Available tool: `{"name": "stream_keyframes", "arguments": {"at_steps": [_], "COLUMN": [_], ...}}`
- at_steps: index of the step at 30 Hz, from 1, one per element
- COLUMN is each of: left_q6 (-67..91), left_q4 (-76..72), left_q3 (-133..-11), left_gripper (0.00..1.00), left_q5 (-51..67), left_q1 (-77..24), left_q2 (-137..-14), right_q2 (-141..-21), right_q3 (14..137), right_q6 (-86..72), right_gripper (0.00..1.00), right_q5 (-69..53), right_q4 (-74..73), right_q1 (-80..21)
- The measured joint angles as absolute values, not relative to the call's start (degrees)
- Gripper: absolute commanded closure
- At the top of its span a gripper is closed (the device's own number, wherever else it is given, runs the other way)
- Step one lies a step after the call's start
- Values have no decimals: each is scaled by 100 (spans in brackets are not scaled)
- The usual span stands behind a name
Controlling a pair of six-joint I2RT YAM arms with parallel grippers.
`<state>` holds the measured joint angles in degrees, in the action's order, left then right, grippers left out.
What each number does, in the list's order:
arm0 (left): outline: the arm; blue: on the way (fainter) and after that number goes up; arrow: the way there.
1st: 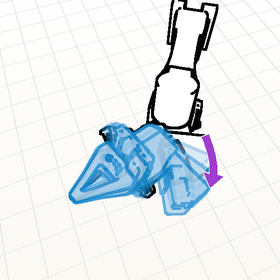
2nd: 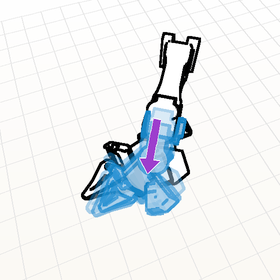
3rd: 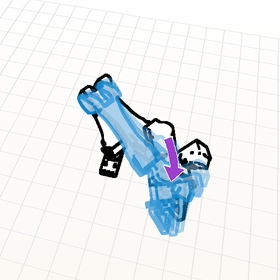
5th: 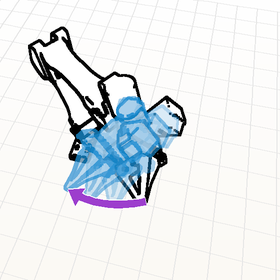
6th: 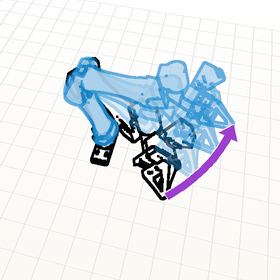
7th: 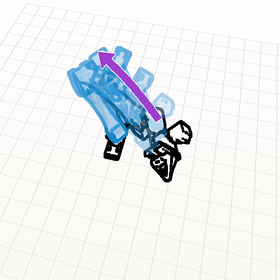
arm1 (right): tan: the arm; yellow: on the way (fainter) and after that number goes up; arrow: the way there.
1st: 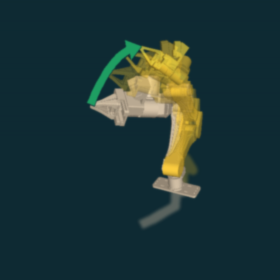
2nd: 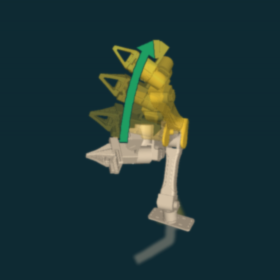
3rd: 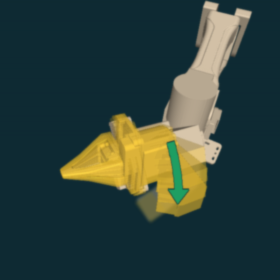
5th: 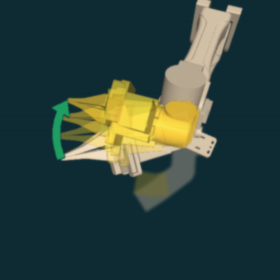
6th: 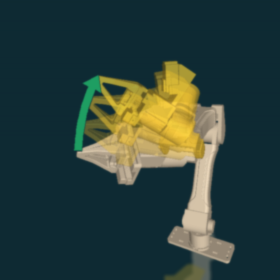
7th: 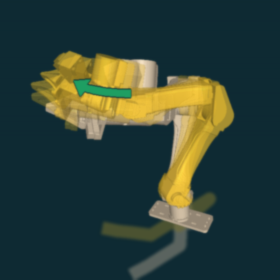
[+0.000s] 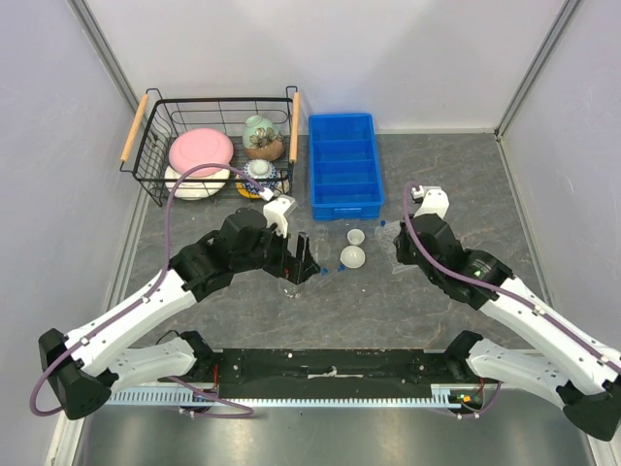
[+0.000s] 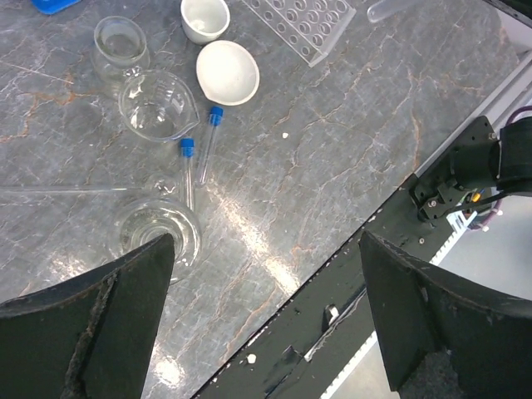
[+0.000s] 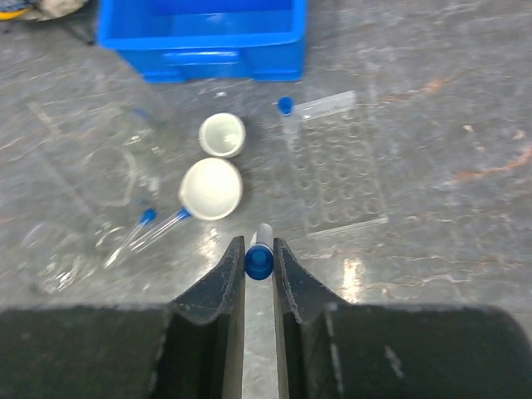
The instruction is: Organize the chemistry lab equipment
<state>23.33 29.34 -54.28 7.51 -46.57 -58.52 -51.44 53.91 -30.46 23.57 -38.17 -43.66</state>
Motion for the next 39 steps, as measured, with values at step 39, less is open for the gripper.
{"name": "stream_keyframes", "arguments": {"at_steps": [39], "left_q6": [2058], "left_q4": [2943], "left_q3": [-5129], "left_gripper": [4], "left_q5": [766], "left_q1": [-4657], "left_q2": [-5852], "right_q2": [-7072], "right_q3": [4176], "right_q6": [-2871], "right_gripper": [100], "right_q5": [3470], "right_q4": [-926], "right_q1": [-3758]}}
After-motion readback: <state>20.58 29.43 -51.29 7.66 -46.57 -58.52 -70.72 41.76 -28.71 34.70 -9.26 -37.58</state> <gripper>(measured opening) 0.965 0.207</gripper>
